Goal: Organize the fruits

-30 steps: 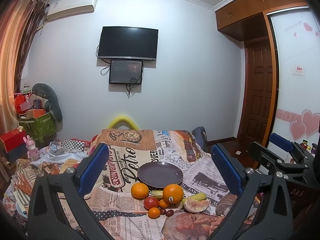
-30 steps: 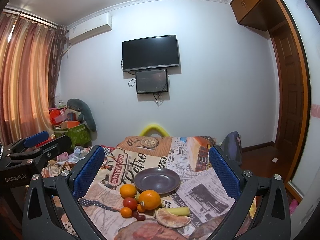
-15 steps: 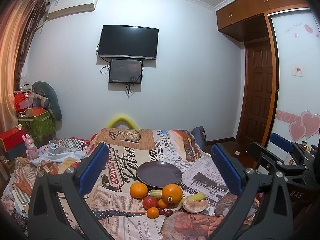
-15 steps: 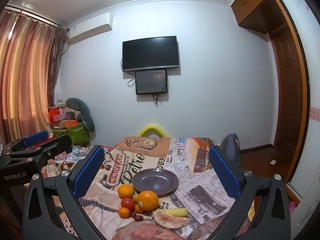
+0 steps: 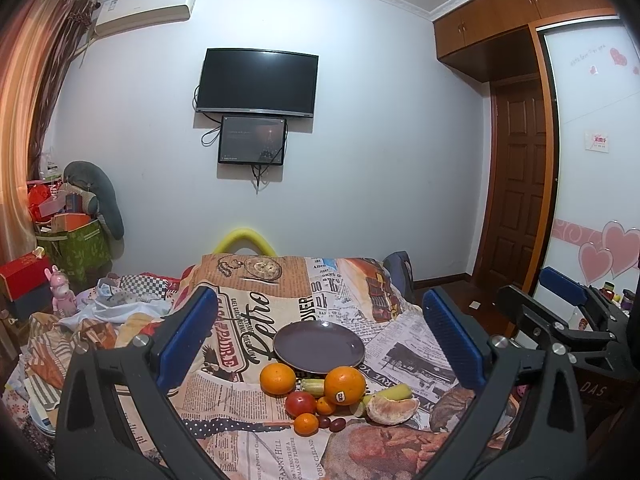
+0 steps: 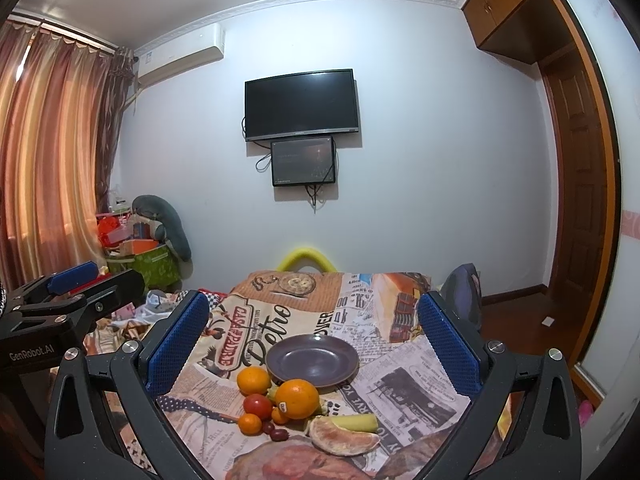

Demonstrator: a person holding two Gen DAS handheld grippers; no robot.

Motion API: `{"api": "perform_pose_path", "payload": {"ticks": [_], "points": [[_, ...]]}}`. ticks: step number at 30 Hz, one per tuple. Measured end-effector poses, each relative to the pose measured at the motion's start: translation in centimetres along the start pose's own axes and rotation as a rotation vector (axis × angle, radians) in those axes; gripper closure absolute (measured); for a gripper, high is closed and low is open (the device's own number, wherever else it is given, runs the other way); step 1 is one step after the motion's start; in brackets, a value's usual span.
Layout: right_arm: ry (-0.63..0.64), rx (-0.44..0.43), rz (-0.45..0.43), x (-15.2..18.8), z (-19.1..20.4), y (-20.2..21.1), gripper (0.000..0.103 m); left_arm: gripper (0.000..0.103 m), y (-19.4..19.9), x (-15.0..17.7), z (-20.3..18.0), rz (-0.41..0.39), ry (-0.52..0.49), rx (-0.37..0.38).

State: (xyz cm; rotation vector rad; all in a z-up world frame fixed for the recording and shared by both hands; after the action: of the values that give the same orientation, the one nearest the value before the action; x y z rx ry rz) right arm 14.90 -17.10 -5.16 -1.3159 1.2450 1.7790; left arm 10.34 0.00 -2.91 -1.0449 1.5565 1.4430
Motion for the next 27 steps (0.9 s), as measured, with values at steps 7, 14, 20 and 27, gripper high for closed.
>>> {"api": "perform_pose_path", "payload": {"ticks": [7,14,20,27], "points": [[0.008,-0.005,0.01,0.2,0.1,-0.5,0.0,0.0,-0.3,0.2,0.1,0.007,-0.003,-0.006],[0.01,-0.009,0.045,0.9,-0.2,-2.3,0.0,0.0,-2.5,0.5,0.8,0.045,0.0,-0.026],[0.017,-0.015,0.093,1.5,-1.1,-4.8,0.0,0.0,-5.4,1.1,1.8,0.098,0.012,-0.03],[0.023,-0.005,0.204,3.9,-2.3,-9.2,0.0,0.0,-10.2,2.5,3.6,0.17,-0.001,-0.081]]}}
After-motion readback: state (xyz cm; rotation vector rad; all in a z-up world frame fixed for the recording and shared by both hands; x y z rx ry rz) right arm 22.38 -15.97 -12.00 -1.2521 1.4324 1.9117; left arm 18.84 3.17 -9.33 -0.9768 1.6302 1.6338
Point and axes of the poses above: each gripper's, at about its wrist camera, not at the fingertips, and y roughly against the way its jaws point, z to its left, x to its underside, the point moved 10 cm from there along -y, roughly the way its jaws point, and after that the axes turned 11 degrees about z, right-handed, at the moved point
